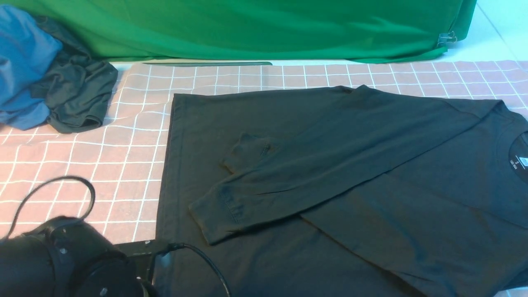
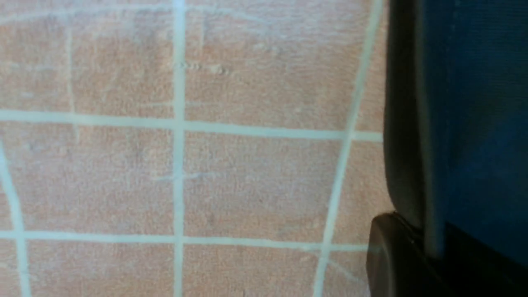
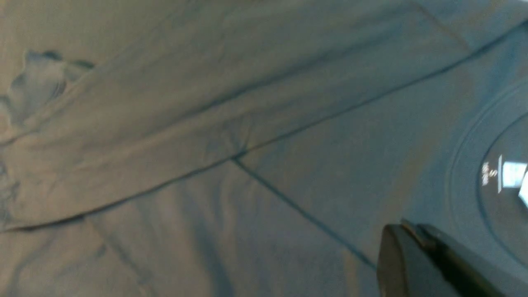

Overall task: Fold a long-sleeved shirt over a pink coffee tablecloth.
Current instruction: 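Grasp the near edge of the shirt at its hem and shoulder corners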

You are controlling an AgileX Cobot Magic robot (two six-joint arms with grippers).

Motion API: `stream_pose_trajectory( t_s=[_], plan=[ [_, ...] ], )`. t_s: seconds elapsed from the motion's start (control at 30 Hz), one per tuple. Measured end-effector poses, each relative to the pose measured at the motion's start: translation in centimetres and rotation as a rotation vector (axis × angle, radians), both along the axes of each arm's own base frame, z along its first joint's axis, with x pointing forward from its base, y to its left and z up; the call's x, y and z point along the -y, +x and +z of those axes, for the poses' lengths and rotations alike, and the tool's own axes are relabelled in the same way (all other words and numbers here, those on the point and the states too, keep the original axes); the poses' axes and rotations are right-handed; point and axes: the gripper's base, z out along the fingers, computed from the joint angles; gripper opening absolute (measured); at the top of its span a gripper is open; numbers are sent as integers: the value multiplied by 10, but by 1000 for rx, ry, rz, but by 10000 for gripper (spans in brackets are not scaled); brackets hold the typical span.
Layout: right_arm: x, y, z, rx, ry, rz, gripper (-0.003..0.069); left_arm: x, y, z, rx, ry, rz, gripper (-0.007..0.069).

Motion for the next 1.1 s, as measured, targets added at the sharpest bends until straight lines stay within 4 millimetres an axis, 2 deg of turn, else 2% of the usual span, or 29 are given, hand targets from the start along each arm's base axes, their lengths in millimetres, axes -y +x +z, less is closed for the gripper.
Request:
stream_pose_trajectory(
  t_s=[0.13,0.27,0.47,0.63,0.7,0.77,0.97,1.1],
  plan=[
    [-2,-10,-13,-47,9,0,38,-7,0,20,23,67,-70,45],
    [-4,-30,-39,-146,11,-9,38,-24,-6,39,103,135,-84,46],
    [-8,-70,-92,-374,17,-85,71,-35,-17,61,202,98,-70,46],
    [-18,-103,-140,-486,2,-91,261,-41,-20,72,285,74,-76,46],
    [-20,-110,-156,-498,-7,-101,330,-42,-20,72,295,75,-78,46],
    [-20,-114,-166,-479,-23,-111,368,-41,-19,73,302,70,-79,46],
    [-16,-111,-180,-424,-58,-142,456,-39,-16,74,338,44,-83,46],
    [-9,-113,-190,-488,-133,-165,530,-39,-16,74,340,42,-84,46]
  ],
)
